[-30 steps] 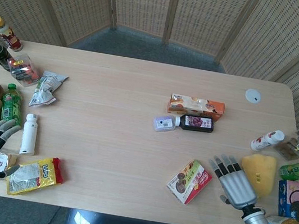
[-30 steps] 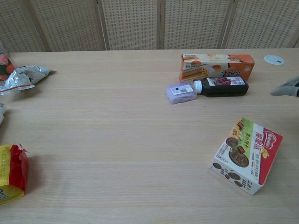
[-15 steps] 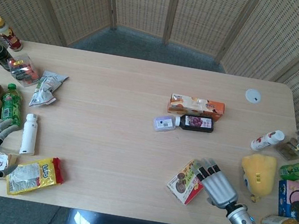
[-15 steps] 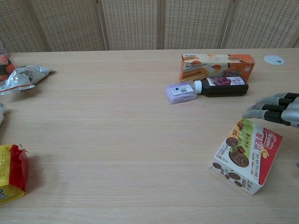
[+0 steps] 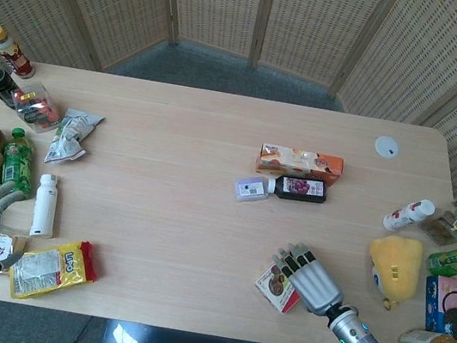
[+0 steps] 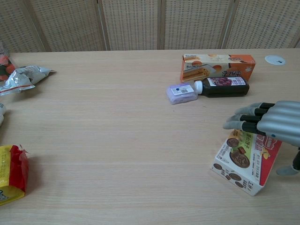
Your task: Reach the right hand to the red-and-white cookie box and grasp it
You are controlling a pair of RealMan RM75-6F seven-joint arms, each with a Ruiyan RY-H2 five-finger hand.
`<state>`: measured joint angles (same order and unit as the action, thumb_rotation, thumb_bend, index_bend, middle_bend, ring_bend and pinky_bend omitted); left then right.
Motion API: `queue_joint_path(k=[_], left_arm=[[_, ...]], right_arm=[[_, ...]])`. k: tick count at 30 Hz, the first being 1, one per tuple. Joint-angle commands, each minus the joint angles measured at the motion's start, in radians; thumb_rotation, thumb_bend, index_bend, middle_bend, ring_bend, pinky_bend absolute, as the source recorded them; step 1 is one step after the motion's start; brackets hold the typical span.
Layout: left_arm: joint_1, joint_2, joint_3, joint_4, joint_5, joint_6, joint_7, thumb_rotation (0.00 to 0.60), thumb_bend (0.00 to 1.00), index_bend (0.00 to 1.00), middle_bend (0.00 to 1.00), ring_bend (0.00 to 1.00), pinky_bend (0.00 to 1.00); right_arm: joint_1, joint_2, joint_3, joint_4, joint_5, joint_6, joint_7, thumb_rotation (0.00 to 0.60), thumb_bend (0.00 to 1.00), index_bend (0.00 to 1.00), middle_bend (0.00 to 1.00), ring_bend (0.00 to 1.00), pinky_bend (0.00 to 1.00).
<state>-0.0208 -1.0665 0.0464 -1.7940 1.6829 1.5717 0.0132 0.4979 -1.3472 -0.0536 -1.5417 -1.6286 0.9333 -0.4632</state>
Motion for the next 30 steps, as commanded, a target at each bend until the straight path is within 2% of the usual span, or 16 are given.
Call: queue_joint_path(k=[1, 13, 24, 27, 30], left_arm=[[0.001, 0.000, 0.000, 0.000, 0.001, 0.002, -0.001, 0.600, 0.22, 0.12, 0.07, 0.00, 0.00], [0.010, 0.009, 0.008, 0.004, 0.007, 0.013, -0.034, 0.600, 0.23, 0.12, 0.07, 0.00, 0.00], [0.010, 0.009, 0.008, 0.005, 0.006, 0.011, -0.037, 0.600, 0.23, 0.12, 0.07, 0.00, 0.00], [0.010, 0.010, 0.007, 0.004, 0.006, 0.012, -0.036, 0.600, 0.23, 0.12, 0.07, 0.00, 0.00], [0.010, 0.011, 0.007, 0.003, 0.007, 0.013, -0.035, 0.600, 0.22, 0.12, 0.07, 0.00, 0.00]], right_arm=[[0.014, -0.015, 0.004, 0.007, 0.006, -0.015, -0.003, 0.600, 0.14, 0.00, 0.00, 0.00, 0.00], [0.058, -0.050, 0.006, 0.034, 0.048, -0.080, -0.026, 0.600, 0.14, 0.00, 0.00, 0.00, 0.00], [0.062, -0.070, 0.002, 0.055, 0.094, -0.088, -0.019, 0.600, 0.15, 0.00, 0.00, 0.00, 0.00], [0.061, -0.075, 0.002, 0.059, 0.108, -0.088, -0.020, 0.600, 0.15, 0.01, 0.09, 0.00, 0.00], [0.062, -0.077, 0.003, 0.058, 0.116, -0.084, -0.022, 0.600, 0.15, 0.13, 0.27, 0.06, 0.08]])
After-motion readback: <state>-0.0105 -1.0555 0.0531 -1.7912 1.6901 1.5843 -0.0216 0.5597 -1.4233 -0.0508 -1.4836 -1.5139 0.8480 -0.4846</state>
